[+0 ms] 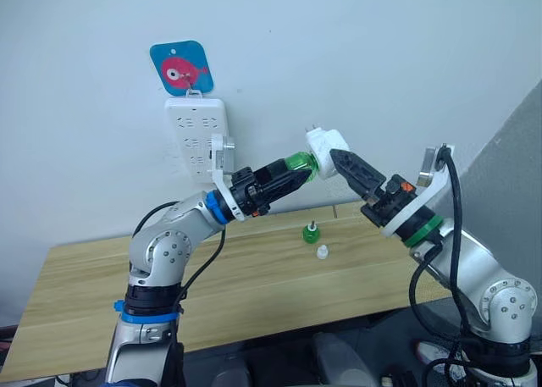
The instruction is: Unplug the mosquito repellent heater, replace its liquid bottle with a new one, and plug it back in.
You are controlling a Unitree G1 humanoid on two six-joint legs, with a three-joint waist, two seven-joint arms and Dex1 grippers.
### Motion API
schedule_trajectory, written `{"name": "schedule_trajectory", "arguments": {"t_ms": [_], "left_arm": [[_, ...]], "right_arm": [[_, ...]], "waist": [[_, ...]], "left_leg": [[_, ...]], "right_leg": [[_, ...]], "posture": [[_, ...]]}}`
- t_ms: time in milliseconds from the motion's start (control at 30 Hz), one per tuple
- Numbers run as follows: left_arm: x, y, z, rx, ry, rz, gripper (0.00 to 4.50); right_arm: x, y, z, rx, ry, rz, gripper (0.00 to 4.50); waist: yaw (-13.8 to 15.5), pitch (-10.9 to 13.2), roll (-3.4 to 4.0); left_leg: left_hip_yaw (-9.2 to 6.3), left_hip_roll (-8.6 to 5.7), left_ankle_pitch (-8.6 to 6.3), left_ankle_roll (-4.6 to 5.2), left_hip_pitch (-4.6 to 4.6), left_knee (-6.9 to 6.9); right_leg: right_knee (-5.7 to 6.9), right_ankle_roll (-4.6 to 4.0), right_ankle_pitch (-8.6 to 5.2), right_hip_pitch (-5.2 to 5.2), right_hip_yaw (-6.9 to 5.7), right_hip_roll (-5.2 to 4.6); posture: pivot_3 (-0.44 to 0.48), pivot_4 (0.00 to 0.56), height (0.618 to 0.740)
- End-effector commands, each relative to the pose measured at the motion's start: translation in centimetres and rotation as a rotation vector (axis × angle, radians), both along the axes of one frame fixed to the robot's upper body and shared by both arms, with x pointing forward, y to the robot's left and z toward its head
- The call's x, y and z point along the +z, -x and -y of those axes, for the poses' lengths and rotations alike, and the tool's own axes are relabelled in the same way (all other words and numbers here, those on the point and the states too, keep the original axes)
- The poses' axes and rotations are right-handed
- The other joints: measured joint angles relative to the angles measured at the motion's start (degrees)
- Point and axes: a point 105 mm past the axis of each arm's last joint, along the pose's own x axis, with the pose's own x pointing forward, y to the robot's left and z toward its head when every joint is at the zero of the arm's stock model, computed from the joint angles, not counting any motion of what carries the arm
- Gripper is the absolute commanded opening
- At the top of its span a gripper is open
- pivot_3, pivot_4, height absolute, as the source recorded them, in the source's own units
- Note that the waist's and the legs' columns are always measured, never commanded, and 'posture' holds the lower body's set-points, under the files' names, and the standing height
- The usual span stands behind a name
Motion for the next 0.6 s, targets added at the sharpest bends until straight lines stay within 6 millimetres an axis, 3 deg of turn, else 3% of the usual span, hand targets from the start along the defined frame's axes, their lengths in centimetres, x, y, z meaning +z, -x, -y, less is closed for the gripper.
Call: {"name": "schedule_trajectory", "arguments": {"t_ms": [33,600], "left_arm": [[1.3,0.3,0.5,-0.003,0.020,0.057,2.28],[1.3,0.5,1.0,-0.001,0.031,0.051,2.28]], "right_arm": [[0.9,-0.2,-0.4,0.009,-0.022,0.054,4.50],[1.7,-1.5,-1.4,0.004,-0.063,0.110,4.50]], "waist": [[0.0,0.0,0.00],[-0.1,-0.1,0.02]], "left_leg": [[-0.01,0.00,0.00,0.00,0.00,-0.01],[-0.02,0.00,0.00,0.00,0.00,-0.01]], "right_leg": [[0.00,0.00,0.00,0.00,-0.01,0.00],[0.00,-0.01,0.00,0.00,-0.01,0.00]], "posture": [[-0.236,0.064,0.728],[-0.233,0.061,0.728]]}}
